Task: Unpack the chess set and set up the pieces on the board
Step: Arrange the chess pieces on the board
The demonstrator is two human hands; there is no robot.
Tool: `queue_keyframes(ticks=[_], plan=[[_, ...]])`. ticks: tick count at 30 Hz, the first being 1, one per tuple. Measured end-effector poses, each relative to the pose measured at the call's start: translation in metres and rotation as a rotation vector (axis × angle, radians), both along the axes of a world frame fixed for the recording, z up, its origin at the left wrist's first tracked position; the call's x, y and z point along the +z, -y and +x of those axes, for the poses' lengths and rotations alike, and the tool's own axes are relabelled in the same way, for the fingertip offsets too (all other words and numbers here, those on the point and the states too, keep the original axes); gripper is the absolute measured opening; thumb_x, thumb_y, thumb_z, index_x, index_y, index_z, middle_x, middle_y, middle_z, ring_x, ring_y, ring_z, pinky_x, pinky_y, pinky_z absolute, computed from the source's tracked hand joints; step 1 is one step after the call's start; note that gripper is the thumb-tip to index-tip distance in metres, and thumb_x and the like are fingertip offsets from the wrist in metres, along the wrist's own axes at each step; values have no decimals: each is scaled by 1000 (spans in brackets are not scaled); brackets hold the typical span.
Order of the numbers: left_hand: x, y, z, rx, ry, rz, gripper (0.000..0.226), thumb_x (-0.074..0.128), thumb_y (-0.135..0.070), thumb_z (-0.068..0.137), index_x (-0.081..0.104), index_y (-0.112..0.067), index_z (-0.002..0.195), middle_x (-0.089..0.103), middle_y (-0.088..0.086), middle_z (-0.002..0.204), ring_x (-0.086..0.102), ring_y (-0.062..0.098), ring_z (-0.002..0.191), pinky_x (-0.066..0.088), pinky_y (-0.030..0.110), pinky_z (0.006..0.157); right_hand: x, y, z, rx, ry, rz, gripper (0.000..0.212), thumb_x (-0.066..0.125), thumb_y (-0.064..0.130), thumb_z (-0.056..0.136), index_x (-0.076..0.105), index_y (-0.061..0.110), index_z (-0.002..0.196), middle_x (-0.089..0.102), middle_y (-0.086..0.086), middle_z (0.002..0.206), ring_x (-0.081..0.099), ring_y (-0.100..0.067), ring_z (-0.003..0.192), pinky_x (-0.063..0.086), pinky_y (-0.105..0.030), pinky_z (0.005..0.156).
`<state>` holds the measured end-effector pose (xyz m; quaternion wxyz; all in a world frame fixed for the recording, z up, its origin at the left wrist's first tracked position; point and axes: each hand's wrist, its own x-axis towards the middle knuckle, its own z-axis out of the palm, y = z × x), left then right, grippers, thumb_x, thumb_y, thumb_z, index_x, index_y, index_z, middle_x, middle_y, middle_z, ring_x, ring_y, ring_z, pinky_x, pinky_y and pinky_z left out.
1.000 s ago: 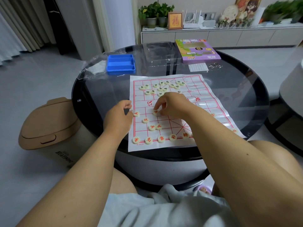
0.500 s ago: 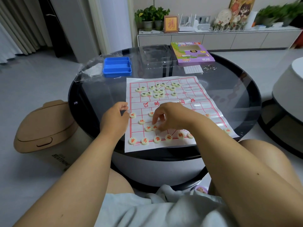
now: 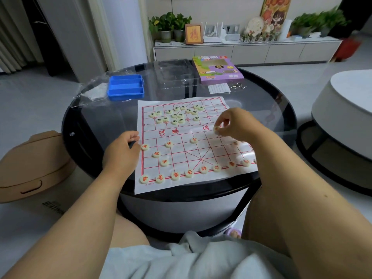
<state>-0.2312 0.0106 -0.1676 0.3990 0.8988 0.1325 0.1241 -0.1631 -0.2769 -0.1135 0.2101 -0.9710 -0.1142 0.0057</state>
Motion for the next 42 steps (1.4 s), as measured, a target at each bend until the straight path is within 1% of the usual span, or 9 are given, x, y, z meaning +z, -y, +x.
queue_keyframes(ticks=[4,9,14,19,23,28,31,35,42], plan=[[0,0,0,4,-6,7,29,52,-24,98,54,-22,126,61,-5,125,65,17,96,50,23,57,-10,14,5,-91,-43,-66,14,70,31,82,70,27,95,63,7,76,56,-15,67,36,-29,74],[0,0,1,-4,-7,4,29,52,-24,98,54,-22,127,60,-5,125,65,17,96,49,23,57,-16,11,3,-77,-60,-61,14,69,28,82,70,30,96,59,10,78,53,-10,66,40,-30,78],[-2,-2,1,-2,-3,-2,29,53,-24,97,54,-23,126,61,-6,124,64,15,93,50,24,57,-15,6,2,-65,-82,-77,15,68,28,83,69,30,98,57,10,80,55,-18,84,44,-34,85],[-2,-1,2,1,-3,0,27,53,-24,97,54,-23,125,61,-7,122,62,12,89,48,22,54,-15,5,0,-70,-66,-85,20,69,30,83,69,29,103,55,11,77,54,-16,82,40,-36,92],[-3,-1,2,5,-2,-3,27,53,-25,98,54,-24,124,62,-7,121,63,11,88,49,22,55,-5,2,-5,-69,-26,-66,28,72,29,82,68,25,109,58,6,89,53,-16,79,45,-40,94],[-1,-1,2,13,-5,-2,28,52,-25,98,54,-24,126,61,-8,121,64,13,92,54,27,62,11,-49,-38,127,25,74,25,72,30,80,70,24,105,62,3,99,55,-14,87,48,-36,88],[0,-1,1,16,-2,7,28,52,-26,98,54,-24,126,62,-8,122,65,14,93,57,31,67,1,-92,-57,298,3,-26,27,70,36,82,69,27,107,58,8,98,51,-12,89,44,-34,90],[-1,-2,0,17,2,3,28,52,-27,98,55,-25,125,62,-8,121,66,12,90,57,29,64,-19,-118,-54,299,29,-172,32,69,46,79,68,31,107,61,7,101,52,-15,95,34,-35,95],[-2,-3,2,16,7,27,27,52,-27,98,55,-25,124,62,-8,122,65,13,91,55,29,63,-17,-116,-49,303,30,-159,27,67,42,82,68,29,106,62,6,103,53,-15,97,35,-35,96]])
